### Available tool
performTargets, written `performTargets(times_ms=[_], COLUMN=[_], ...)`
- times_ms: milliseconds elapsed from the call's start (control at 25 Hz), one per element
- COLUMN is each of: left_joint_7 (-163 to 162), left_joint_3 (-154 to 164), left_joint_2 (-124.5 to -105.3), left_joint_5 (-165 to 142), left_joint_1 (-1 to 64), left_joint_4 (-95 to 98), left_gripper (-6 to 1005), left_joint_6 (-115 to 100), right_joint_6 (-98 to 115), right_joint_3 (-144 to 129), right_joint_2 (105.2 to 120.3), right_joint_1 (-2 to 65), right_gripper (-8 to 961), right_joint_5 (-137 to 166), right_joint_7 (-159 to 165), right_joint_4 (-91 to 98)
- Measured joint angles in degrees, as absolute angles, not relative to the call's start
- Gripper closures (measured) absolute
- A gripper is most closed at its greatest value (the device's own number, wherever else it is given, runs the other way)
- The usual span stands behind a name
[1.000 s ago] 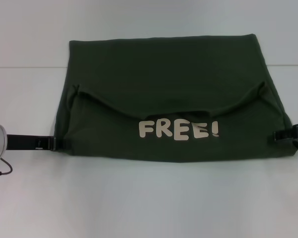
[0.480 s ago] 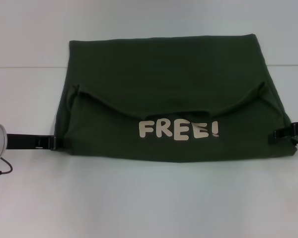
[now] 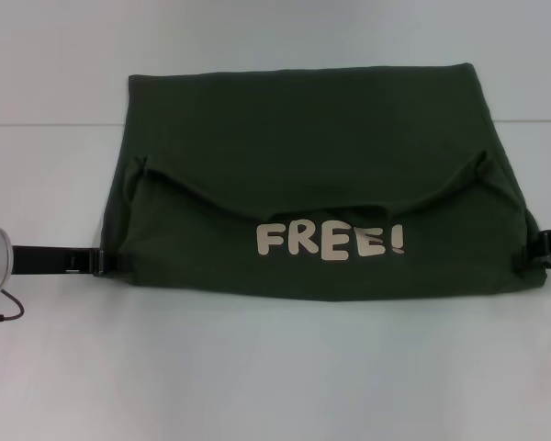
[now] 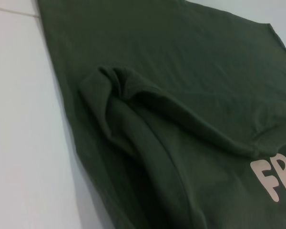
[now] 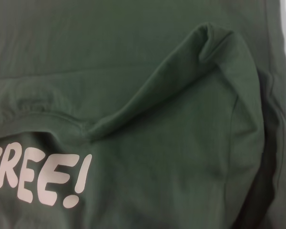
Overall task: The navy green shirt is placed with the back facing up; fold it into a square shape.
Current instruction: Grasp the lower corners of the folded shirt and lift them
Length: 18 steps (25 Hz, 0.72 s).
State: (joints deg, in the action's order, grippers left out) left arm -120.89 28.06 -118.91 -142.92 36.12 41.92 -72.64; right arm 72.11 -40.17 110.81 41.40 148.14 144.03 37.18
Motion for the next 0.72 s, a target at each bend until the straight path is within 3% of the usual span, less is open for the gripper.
performTargets(times_ms=[280, 720], left_joint_7=[-121.2, -121.4], left_joint_3=[26.9, 20.3], left_joint_2=[-118.6, -116.98], left_joint_5=[-142.8, -146.4], left_joint_1=[36.1, 35.4], left_joint_4=[41.9, 43.4], left_gripper=[952, 951], left_joint_6=[-75.6, -95.4], right_joint_6=[73.4, 90.4], right_joint_3=[-39.8, -39.6], right_joint_2=[110.22, 106.34], right_joint_1=[41.2, 39.0], right_gripper=[903, 908], right_joint_5=[147.9, 147.9], right_joint_7=[141.7, 133.2], right_joint_4=[37.5, 38.1])
